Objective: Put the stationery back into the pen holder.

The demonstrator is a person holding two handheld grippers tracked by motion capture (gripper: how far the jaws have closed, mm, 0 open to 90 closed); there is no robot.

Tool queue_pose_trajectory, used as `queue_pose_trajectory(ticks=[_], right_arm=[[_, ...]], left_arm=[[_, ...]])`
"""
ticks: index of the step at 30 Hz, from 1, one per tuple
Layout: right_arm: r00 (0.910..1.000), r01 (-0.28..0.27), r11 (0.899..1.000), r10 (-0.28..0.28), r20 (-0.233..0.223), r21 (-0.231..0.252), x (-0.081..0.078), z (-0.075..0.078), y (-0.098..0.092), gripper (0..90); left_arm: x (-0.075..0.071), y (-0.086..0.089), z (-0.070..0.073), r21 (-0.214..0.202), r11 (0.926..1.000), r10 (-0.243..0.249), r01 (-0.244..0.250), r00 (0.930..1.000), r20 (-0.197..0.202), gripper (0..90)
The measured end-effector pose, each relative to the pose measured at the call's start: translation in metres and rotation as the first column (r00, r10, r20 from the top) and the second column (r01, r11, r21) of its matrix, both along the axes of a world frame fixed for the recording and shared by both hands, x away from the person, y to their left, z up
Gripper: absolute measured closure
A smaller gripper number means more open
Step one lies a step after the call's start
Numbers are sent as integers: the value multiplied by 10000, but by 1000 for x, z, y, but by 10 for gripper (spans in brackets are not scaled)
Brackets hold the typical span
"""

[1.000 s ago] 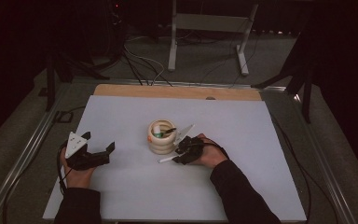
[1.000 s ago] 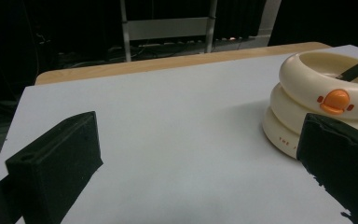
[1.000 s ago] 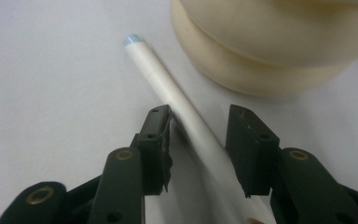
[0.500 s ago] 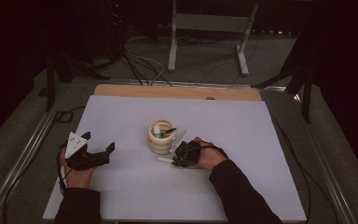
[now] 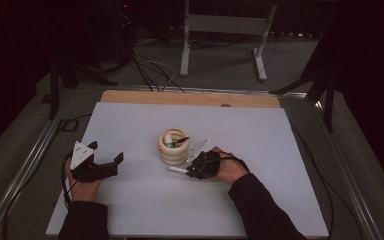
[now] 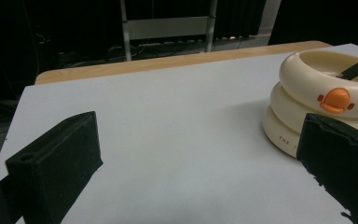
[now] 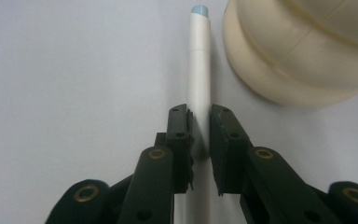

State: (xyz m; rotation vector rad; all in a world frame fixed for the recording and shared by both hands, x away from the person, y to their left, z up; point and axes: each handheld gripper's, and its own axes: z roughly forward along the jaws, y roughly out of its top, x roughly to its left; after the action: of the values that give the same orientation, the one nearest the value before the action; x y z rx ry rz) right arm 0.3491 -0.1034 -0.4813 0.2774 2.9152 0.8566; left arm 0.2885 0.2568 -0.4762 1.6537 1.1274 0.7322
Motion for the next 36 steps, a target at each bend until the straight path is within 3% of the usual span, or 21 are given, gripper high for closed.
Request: queue_pose_trajectory(ticks=[18, 28, 36], right_arm=[[9967, 398, 9908, -486, 653, 1297, -8, 25, -11, 793], [9916, 705, 9777, -902, 928, 1977, -9, 37, -16, 793], [9844, 1069, 9615, -1381, 1091, 2533, -8, 45, -20, 793]], left_arm=[[0, -1, 0, 26, 10000, -12, 12, 10000, -24, 1], [1, -1, -1, 37, 10000, -31, 31, 10000, -49, 1], [1, -2, -1, 58, 10000, -49, 49, 10000, -59, 1]])
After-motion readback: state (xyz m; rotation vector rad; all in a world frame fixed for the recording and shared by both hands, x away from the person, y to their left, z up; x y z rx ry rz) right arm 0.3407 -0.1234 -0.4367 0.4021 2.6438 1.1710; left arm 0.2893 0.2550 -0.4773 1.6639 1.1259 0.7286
